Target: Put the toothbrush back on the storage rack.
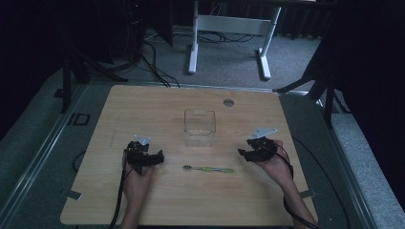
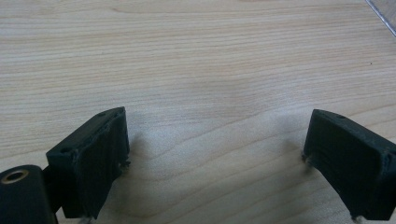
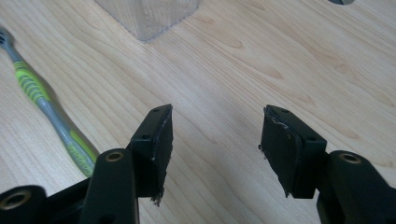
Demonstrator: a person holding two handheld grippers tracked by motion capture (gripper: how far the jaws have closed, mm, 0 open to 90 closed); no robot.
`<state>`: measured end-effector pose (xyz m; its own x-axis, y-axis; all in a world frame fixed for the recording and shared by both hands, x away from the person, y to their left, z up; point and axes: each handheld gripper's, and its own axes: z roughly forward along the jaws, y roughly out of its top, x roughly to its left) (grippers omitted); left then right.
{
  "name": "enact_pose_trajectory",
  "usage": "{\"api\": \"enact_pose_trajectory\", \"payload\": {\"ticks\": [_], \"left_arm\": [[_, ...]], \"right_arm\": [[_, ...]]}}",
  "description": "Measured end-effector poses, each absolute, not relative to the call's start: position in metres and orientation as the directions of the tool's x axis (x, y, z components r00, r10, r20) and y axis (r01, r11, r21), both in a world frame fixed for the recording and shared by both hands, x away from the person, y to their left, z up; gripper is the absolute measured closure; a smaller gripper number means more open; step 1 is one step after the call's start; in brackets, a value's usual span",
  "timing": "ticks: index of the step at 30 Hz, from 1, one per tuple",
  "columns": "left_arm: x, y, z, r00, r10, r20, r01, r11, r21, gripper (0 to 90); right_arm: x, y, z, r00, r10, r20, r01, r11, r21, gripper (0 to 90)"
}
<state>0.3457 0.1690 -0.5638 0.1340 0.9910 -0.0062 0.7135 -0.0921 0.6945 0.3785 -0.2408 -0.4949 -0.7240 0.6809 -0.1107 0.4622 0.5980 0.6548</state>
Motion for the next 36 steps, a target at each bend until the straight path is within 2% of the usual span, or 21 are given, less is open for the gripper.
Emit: {"api": "enact_pose_trajectory", "payload": {"ticks": [23,36], "left_arm": [[0.345,0.169,-0.564,0.134,0.991,-0.006,0.714,-0.093,0.694,7.2],[0.345,0.169,-0.564,0.134,0.991,-0.006,0.714,-0.093,0.694,7.2]], "right_arm": [[0.377,-0.210,-0.480,-0.799,0.585,-0.141,0.386,0.679,0.625,46.2],[0.376,-0.191,-0.473,-0.843,0.518,-0.147,0.336,0.719,0.608,52.1]]}}
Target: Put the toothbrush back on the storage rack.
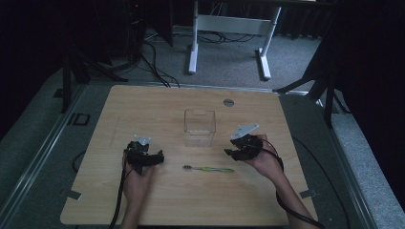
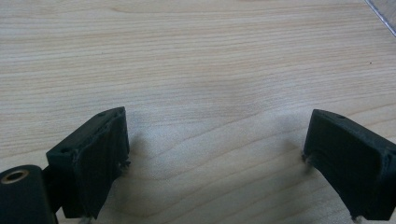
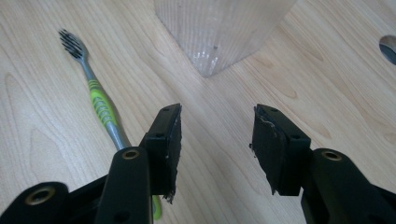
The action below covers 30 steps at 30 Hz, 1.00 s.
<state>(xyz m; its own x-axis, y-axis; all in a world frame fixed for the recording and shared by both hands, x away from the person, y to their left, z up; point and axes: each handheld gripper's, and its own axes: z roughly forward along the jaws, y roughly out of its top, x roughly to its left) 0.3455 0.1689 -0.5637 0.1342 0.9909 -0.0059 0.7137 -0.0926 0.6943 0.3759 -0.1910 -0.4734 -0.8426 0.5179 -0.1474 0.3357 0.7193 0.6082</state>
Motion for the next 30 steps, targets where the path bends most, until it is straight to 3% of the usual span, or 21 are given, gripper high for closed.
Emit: {"api": "enact_pose_trajectory", "payload": {"ticks": [30], "left_arm": [[0.346,0.169,-0.564,0.133,0.991,-0.008,0.713,-0.090,0.695,7.2]], "right_arm": [[0.375,-0.165,-0.462,-0.909,0.391,-0.145,0.246,0.783,0.571,56.6]]}}
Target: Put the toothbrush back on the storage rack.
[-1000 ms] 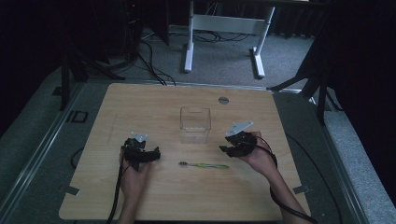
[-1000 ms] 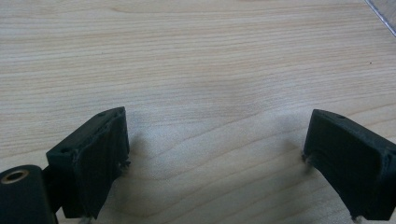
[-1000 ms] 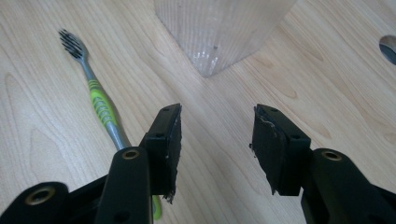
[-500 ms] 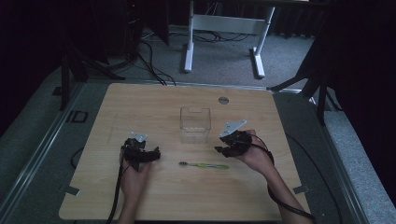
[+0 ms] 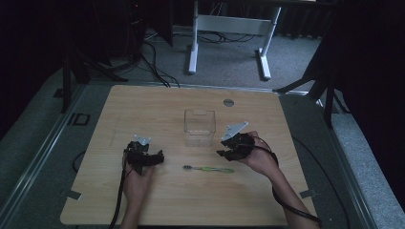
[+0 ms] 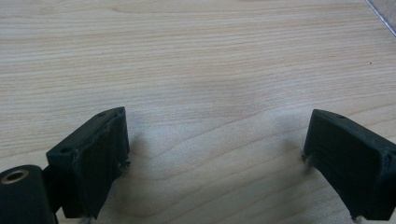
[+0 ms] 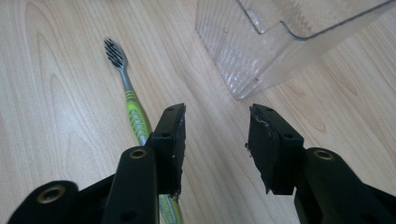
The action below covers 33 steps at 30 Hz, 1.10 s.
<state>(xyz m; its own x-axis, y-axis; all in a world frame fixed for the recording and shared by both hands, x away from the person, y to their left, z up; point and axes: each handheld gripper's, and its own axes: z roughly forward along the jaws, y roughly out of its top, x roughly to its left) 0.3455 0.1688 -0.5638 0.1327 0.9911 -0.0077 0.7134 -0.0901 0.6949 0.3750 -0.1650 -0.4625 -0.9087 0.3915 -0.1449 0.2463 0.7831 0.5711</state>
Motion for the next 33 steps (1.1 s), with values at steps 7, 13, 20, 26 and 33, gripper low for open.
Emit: {"api": "enact_pose_trajectory", "payload": {"ticks": [7,13,20,26,33], "left_arm": [[0.345,0.169,-0.564,0.134,0.991,-0.006,0.714,-0.092,0.694,7.2],[0.346,0.169,-0.564,0.134,0.991,-0.006,0.714,-0.092,0.694,7.2],[0.345,0.169,-0.564,0.134,0.991,-0.006,0.714,-0.092,0.694,7.2],[0.345,0.169,-0.564,0.134,0.991,-0.006,0.714,-0.093,0.694,7.2],[0.345,0.169,-0.564,0.134,0.991,-0.006,0.714,-0.093,0.694,7.2]], "right_arm": [[0.375,-0.158,-0.461,-0.920,0.365,-0.142,0.229,0.795,0.562,58.8],[0.374,-0.151,-0.460,-0.929,0.341,-0.144,0.212,0.810,0.547,59.8],[0.374,-0.145,-0.460,-0.937,0.317,-0.145,0.196,0.823,0.534,60.7],[0.373,-0.140,-0.460,-0.943,0.300,-0.143,0.187,0.834,0.519,61.2],[0.373,-0.135,-0.460,-0.951,0.276,-0.142,0.170,0.846,0.505,61.9]]}}
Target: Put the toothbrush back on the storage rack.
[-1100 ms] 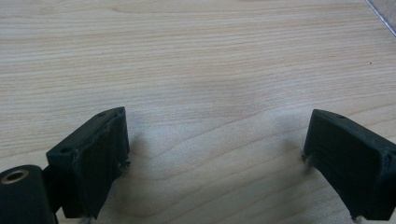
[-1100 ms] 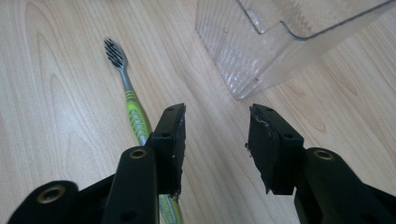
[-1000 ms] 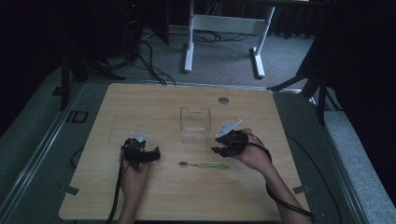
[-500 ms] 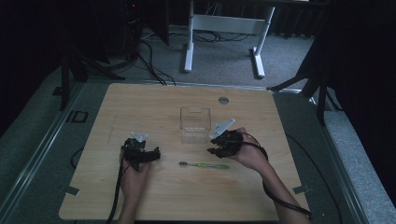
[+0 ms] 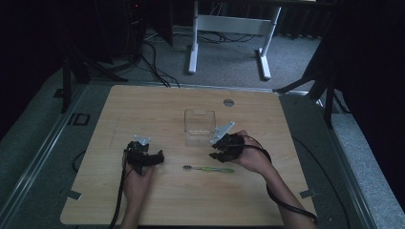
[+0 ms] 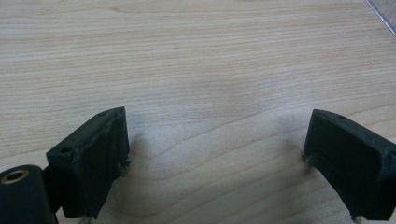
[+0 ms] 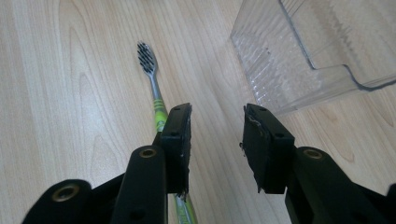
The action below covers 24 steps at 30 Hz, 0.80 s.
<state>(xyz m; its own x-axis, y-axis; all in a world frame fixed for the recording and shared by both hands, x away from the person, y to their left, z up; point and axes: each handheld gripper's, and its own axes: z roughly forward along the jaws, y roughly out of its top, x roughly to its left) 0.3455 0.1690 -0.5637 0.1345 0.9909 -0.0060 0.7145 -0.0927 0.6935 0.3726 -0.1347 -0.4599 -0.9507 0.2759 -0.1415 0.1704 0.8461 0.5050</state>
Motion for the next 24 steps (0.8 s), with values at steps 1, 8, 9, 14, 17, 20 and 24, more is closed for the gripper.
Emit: {"api": "enact_pose_trajectory", "payload": {"ticks": [1,8,9,14,17,20,24], "left_arm": [[0.345,0.169,-0.564,0.135,0.991,-0.006,0.714,-0.093,0.694,7.2],[0.345,0.169,-0.564,0.135,0.991,-0.006,0.714,-0.093,0.694,7.2],[0.345,0.169,-0.564,0.135,0.991,-0.006,0.714,-0.093,0.694,7.2],[0.345,0.169,-0.564,0.135,0.991,-0.006,0.714,-0.093,0.694,7.2],[0.345,0.169,-0.564,0.134,0.991,-0.007,0.714,-0.092,0.694,7.2],[0.345,0.169,-0.564,0.134,0.991,-0.006,0.715,-0.093,0.693,7.2],[0.345,0.169,-0.564,0.134,0.991,-0.007,0.715,-0.092,0.693,7.2]], "right_arm": [[0.373,-0.134,-0.460,-0.952,0.272,-0.140,0.168,0.848,0.503,61.9],[0.372,-0.130,-0.462,-0.959,0.249,-0.132,0.158,0.862,0.481,62.7],[0.372,-0.129,-0.462,-0.960,0.246,-0.131,0.157,0.865,0.477,63.0],[0.371,-0.127,-0.463,-0.966,0.226,-0.124,0.146,0.875,0.461,64.0],[0.371,-0.125,-0.464,-0.969,0.215,-0.124,0.138,0.880,0.454,64.3],[0.371,-0.125,-0.464,-0.971,0.207,-0.120,0.134,0.885,0.446,64.4],[0.370,-0.123,-0.466,-0.974,0.195,-0.117,0.126,0.892,0.435,64.6]]}}
